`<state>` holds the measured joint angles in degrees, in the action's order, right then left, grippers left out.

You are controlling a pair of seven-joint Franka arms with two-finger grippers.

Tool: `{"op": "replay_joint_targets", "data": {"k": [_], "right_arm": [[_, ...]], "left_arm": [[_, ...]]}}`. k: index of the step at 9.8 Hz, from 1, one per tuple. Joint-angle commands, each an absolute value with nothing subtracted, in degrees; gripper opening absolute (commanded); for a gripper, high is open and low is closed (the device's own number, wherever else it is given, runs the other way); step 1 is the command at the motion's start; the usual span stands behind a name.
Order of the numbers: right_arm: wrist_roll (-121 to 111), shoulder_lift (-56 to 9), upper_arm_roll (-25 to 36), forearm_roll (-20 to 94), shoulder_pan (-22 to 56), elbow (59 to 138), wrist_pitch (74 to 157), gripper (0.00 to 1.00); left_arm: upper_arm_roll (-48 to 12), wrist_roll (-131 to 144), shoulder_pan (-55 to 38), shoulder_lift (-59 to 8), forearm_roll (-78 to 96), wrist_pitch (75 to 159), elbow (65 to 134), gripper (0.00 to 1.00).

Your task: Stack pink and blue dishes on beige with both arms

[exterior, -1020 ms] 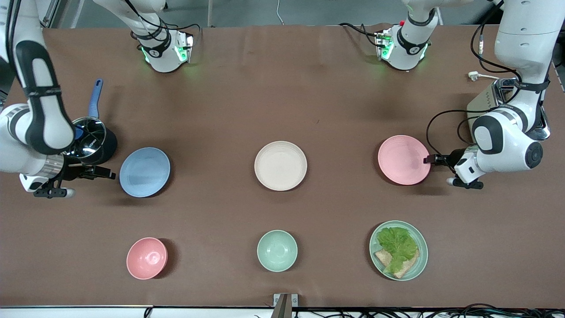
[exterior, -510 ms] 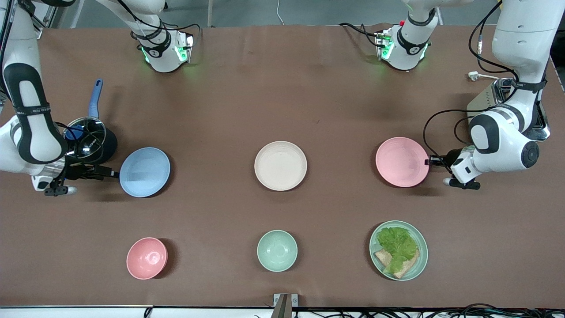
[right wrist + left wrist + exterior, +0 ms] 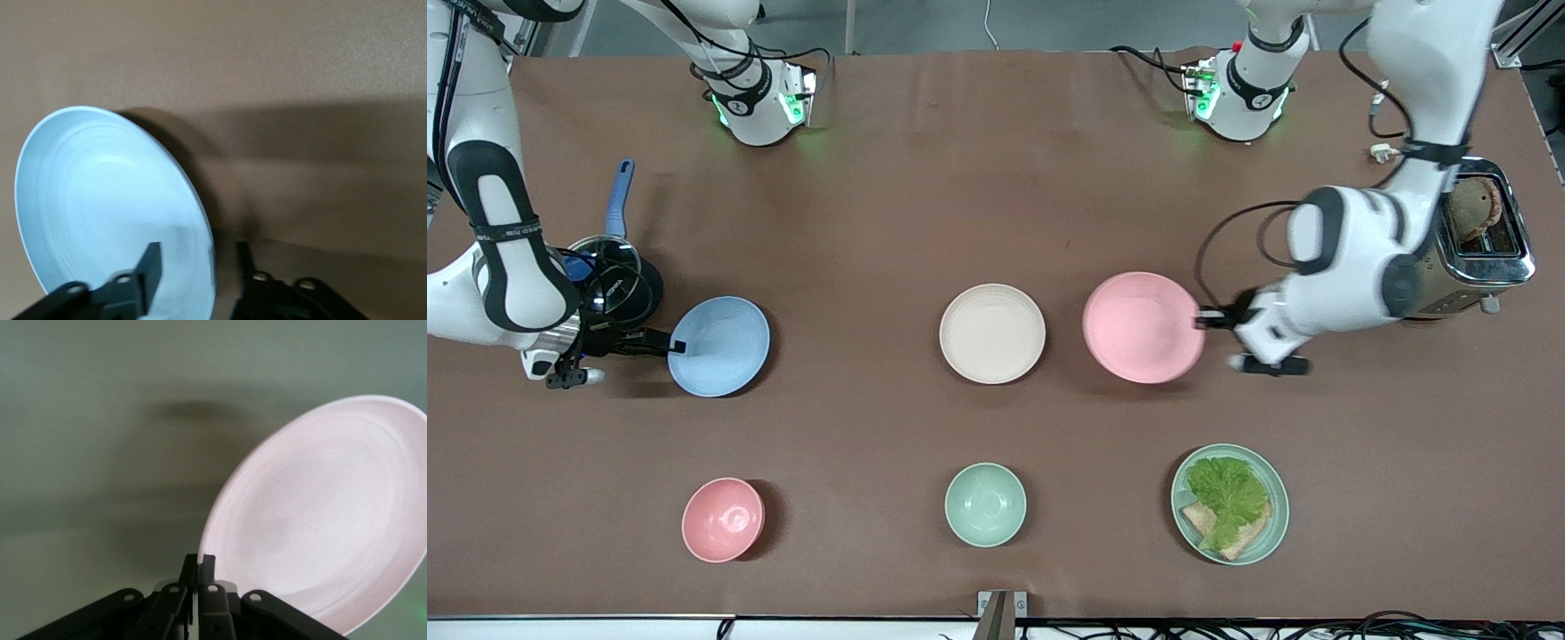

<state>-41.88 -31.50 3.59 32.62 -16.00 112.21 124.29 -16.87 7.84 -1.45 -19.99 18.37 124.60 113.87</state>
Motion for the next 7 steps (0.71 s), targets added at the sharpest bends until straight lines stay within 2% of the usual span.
{"op": "replay_joint_targets", "data": {"k": [1, 2, 3, 7], "right_arm": [[-43.3, -30.8, 2.9, 34.4, -17.2, 113.6, 124.4, 0.15], [-43.1, -31.2, 3.0, 35.2, -17.8, 113.4, 124.2, 0.03], [-42.2, -31.2, 3.0, 35.9, -17.7, 112.3, 123.1, 0.01], [-24.8, -30.5, 3.3, 30.1, -17.1, 96.1, 102.6, 0.01]], "left_arm": [[-24.5, 26.3, -1.9, -30.5, 9.4, 127.0, 105.4, 0.02], [-26.1, 35.6, -3.8, -34.7, 3.1, 127.0, 101.1, 0.02], [-26.9, 43.3, -5.6, -38.3, -1.4, 127.0, 97.5, 0.02], [-28.6, 59.5, -11.8, -40.1, -9.6, 127.0, 96.2, 0.02]]}}
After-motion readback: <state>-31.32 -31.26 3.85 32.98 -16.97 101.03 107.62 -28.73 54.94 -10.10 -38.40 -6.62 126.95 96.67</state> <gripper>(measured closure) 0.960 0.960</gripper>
